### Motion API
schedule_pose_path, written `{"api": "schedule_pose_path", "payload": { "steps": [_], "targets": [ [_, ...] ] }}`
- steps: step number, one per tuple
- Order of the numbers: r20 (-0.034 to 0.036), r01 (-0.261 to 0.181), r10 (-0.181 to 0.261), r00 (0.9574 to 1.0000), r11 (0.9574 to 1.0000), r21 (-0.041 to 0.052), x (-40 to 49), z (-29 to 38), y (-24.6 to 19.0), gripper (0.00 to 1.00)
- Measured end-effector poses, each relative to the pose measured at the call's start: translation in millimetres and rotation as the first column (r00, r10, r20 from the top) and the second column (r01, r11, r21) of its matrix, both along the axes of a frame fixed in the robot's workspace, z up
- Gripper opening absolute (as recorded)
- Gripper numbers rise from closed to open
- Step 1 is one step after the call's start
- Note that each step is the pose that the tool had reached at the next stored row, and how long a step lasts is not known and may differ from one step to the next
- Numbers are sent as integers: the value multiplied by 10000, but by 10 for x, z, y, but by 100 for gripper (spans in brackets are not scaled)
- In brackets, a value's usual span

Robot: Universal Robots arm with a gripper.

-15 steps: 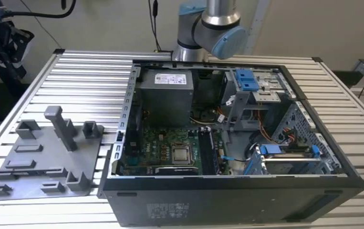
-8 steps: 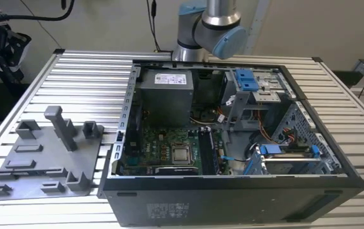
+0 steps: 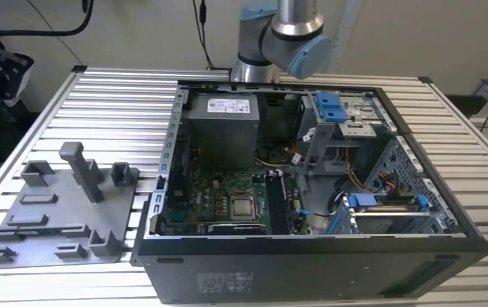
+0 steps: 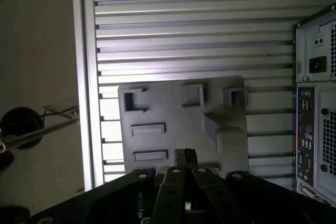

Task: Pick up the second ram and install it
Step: 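Reach for the second ram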

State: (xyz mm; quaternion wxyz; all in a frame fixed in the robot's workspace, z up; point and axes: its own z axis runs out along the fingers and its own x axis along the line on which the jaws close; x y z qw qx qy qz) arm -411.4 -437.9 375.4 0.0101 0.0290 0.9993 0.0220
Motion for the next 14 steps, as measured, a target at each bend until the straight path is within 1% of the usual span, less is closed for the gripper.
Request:
{"api": "schedule_pose_path", "payload": {
  "steps": [6, 10, 14],
  "targets": [
    [0, 0, 0, 10000, 10000, 0, 0, -8, -172, 11],
    [0, 0, 0, 10000, 10000, 0, 0, -15, -313, 11],
    [0, 0, 0, 10000, 10000, 0, 0, -21, -432, 11]
  ]
}}
